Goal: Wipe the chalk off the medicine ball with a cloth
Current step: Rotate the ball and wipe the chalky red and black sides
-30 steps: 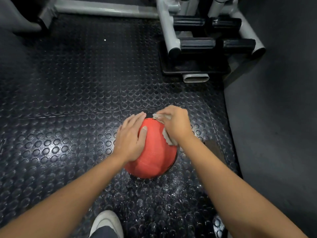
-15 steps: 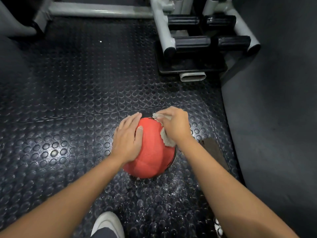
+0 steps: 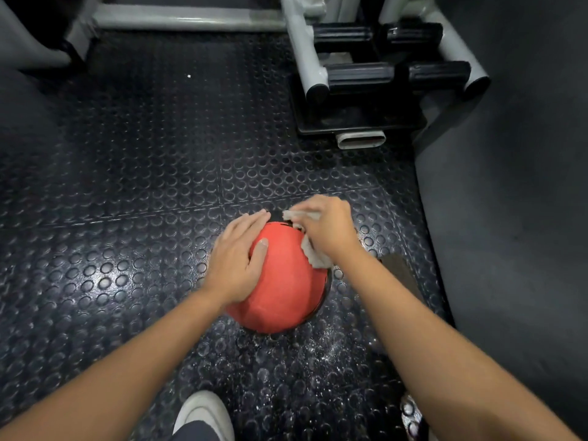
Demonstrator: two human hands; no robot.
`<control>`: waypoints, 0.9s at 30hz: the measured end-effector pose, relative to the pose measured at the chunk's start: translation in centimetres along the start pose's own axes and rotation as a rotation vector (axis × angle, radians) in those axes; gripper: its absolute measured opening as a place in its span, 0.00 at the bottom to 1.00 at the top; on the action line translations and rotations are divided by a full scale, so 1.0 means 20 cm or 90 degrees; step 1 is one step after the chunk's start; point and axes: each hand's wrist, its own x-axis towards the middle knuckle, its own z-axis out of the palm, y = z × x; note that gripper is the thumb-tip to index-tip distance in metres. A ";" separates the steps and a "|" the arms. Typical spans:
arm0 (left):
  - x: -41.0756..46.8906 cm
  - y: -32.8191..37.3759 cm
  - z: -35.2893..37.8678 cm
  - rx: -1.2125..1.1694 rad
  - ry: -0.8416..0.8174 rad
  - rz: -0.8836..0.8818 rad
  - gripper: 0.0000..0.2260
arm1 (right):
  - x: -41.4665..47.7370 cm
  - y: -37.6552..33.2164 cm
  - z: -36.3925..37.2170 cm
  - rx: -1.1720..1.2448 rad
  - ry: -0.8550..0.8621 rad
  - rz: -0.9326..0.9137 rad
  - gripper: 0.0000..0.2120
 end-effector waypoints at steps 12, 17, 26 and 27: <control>0.02 -0.03 -0.03 -0.036 -0.002 -0.003 0.27 | -0.31 0.16 -0.09 0.096 0.046 0.059 0.10; 0.02 -0.02 -0.01 -0.002 -0.007 0.018 0.27 | 0.11 0.02 -0.02 -0.013 -0.078 -0.007 0.03; 0.04 -0.07 -0.03 -0.058 0.002 0.011 0.26 | -0.15 0.21 -0.15 0.035 -0.043 0.056 0.09; 0.03 -0.07 -0.04 -0.063 0.011 0.006 0.26 | -0.22 0.23 -0.16 0.037 -0.034 0.082 0.12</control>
